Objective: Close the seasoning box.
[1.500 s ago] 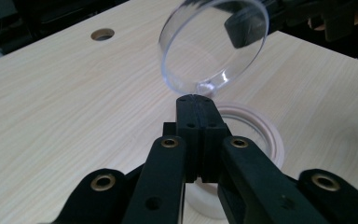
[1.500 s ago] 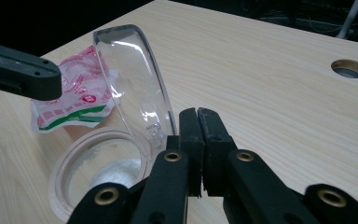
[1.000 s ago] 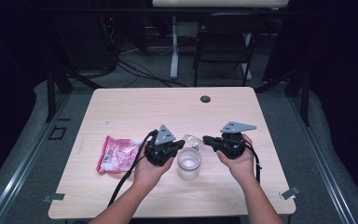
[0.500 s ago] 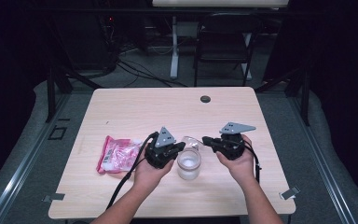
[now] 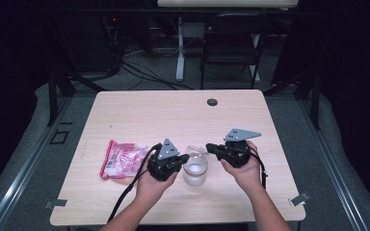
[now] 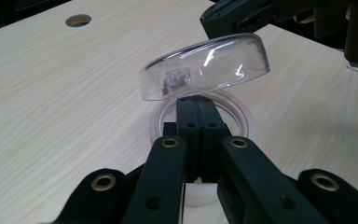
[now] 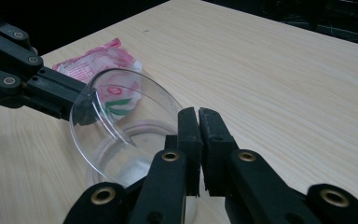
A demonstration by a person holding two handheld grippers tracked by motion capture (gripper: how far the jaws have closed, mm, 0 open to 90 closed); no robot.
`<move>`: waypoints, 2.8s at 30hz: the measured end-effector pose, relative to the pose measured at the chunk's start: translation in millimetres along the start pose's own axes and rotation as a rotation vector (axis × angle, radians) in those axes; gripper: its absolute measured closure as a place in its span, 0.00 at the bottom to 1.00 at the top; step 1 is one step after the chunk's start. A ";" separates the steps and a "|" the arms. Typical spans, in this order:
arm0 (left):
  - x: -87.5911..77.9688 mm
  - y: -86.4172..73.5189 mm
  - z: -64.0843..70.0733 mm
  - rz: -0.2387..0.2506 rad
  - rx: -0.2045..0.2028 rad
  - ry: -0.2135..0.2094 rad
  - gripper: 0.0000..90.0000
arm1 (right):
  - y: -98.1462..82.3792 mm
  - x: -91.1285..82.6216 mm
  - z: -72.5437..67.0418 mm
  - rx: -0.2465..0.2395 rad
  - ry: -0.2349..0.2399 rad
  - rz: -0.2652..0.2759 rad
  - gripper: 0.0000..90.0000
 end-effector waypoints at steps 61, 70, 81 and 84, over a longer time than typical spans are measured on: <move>-14.9 -48.1 -48.2 -0.013 -0.043 0.100 0.57 | -2.6 9.3 -10.1 -0.031 0.030 -0.025 0.74; -26.6 -66.5 -83.1 -0.013 -0.080 0.144 0.53 | -6.3 1.7 -1.7 -0.009 -0.007 -0.016 0.66; -37.4 -100.7 -120.8 -0.011 -0.187 0.200 0.51 | -24.0 1.2 16.4 0.057 -0.124 -0.041 0.59; -38.1 -108.5 -129.3 -0.029 -0.211 0.215 0.51 | -29.5 1.5 22.0 0.076 -0.153 -0.050 0.57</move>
Point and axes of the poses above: each handheld gripper's, and its own axes: x roughly forward along the jaws, y roughly out of its top, z roughly to its right, the point moved 2 cm from there along x, roughly forward along the jaws, and after that the axes turned 14 degrees about y, right-handed, at the moved point
